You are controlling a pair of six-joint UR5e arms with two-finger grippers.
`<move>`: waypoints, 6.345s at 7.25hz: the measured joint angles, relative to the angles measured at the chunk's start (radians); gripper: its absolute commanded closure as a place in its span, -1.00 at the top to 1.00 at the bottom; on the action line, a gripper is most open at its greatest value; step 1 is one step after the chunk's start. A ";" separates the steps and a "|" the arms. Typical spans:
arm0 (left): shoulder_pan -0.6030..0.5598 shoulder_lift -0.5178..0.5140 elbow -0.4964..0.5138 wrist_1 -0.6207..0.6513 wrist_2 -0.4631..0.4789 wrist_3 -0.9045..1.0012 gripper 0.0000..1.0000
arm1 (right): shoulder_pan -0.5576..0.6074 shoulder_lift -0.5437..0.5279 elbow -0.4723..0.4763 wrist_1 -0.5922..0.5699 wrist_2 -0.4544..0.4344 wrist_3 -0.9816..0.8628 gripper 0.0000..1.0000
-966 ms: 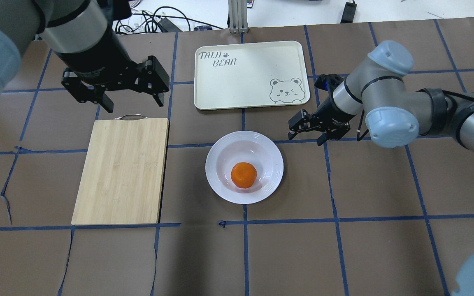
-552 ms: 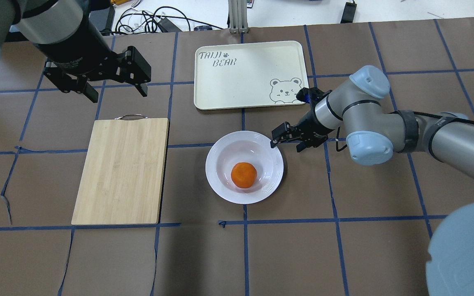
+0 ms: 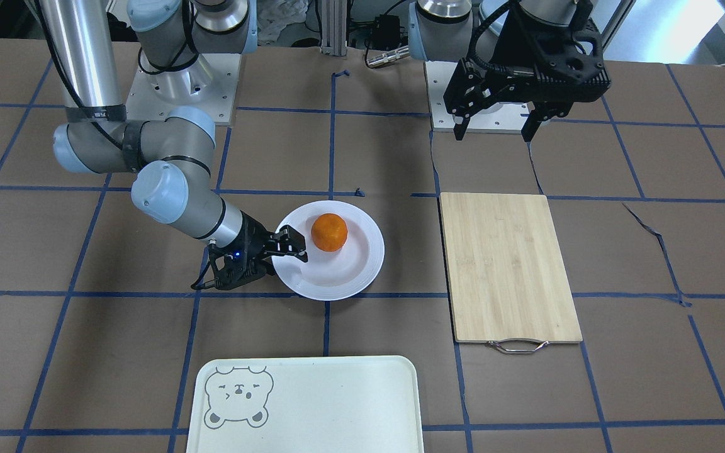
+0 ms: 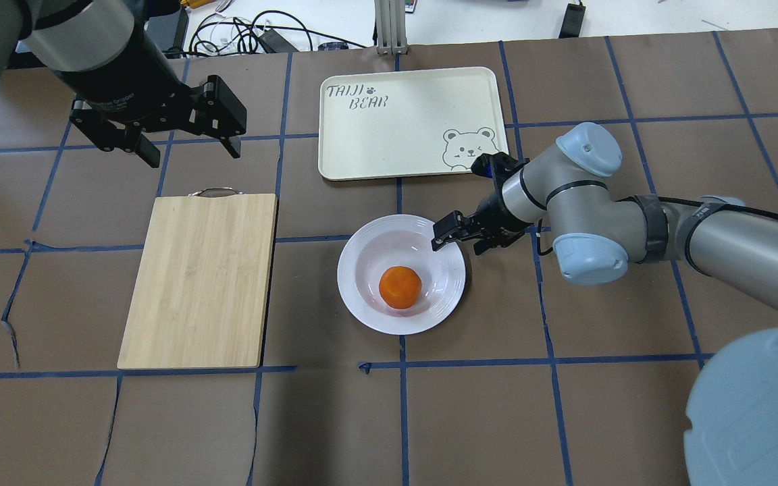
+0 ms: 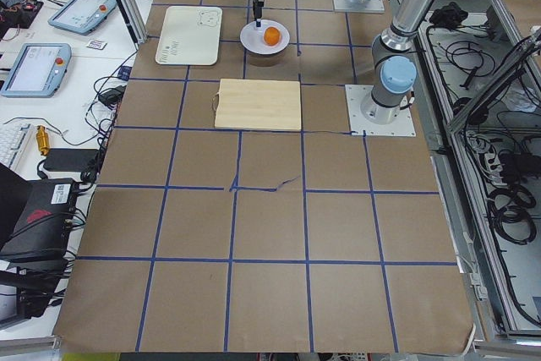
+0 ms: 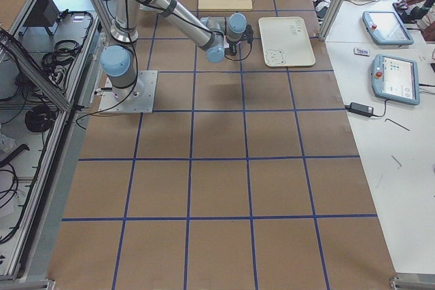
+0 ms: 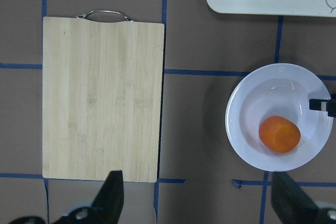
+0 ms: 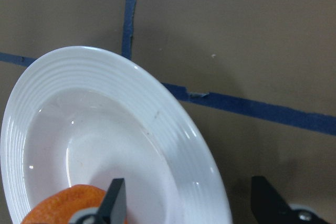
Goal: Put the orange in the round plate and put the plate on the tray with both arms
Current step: 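Lower the right gripper and grip the plate rim nearest it, then slide the plate with the right gripper onto the cream tray, then adjust the plate position on the tray with the right gripper, then release the plate rim and lift the right gripper away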
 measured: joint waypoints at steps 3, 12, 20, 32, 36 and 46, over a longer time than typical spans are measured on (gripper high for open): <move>0.001 0.001 -0.006 -0.001 -0.004 0.002 1.00 | 0.018 0.010 0.002 -0.009 -0.002 0.000 0.38; 0.002 0.003 -0.010 -0.001 -0.004 0.002 1.00 | 0.017 0.026 -0.008 -0.027 -0.002 0.000 -1.00; 0.002 0.005 -0.010 -0.001 -0.002 0.003 1.00 | 0.009 0.036 -0.172 0.076 0.045 0.061 -1.00; 0.002 0.006 -0.010 -0.001 -0.002 0.003 1.00 | -0.068 0.411 -0.708 0.176 0.103 0.077 -1.00; 0.002 0.006 -0.010 -0.001 -0.002 0.004 1.00 | -0.074 0.486 -0.829 0.176 0.104 0.122 0.97; 0.002 0.006 -0.011 -0.001 -0.002 0.004 1.00 | -0.081 0.096 -0.772 0.666 -0.259 0.156 1.00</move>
